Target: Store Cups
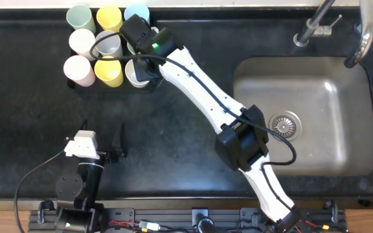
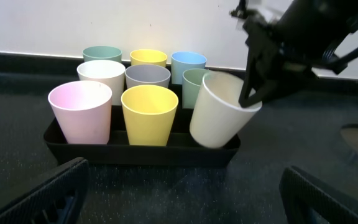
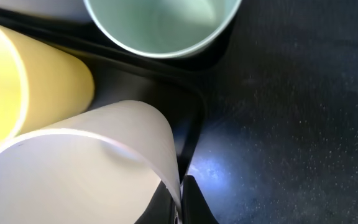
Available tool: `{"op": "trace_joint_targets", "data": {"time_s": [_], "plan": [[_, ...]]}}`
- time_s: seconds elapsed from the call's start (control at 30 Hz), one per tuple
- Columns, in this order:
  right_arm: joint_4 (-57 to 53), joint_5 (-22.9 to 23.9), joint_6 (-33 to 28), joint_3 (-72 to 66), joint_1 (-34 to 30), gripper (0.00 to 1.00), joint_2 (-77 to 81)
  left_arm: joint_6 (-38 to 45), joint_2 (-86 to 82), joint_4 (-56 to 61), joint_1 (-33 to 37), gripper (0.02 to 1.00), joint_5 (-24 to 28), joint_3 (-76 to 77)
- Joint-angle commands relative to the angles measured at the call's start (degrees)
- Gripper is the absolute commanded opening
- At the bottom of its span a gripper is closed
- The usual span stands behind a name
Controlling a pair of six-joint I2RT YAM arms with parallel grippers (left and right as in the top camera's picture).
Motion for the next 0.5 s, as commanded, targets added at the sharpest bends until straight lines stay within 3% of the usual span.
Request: {"op": "trace_joint_targets", "data": {"time_s": [0.03,0.17,0.23,0.27,0.3,0.33,0.43,0.5], "plan": [[-0.1,0.6,0.6,-0.2,0.3,0.045,1.8,1.0,-0.5,-0.3,0.4,1.0,0.9,0.0],[0.2,0.6,0.6,-0.2,0.3,0.049,1.9,1.0,-0.5,-0.3,0.4,1.0,0.9,0.0],[0.2,0.3,0.5,-0.1,0.3,0.097,1.9,1.0,-0.5,-0.3,0.4,1.0,0.9,0.0],[0.2,0.0,-0.1,-0.1,0.3,0.172,1.8,1.0,-0.5,-0.3,0.4,1.0,0.9,0.0],[0.3,-0.5,-0.6,0.0,0.3,0.386,1.6,1.0,-0.5,-0.3,0.4,1.0,0.9,0.0],[0.7,-0.7,-1.2,0.0,0.3,0.522,0.9,1.0,-0.5,-0.3,0.4,1.0,0.9,0.0],[2.6,-0.7,-2.4,0.0,0.1,0.722,-2.5,1.0,-0.5,-0.3,0.4,1.0,0.9,0.0],[4.0,-0.8,-2.4,0.0,-0.6,0.792,-6.2,1.0,-0.5,-0.3,0.4,1.0,0.9,0.0]]}}
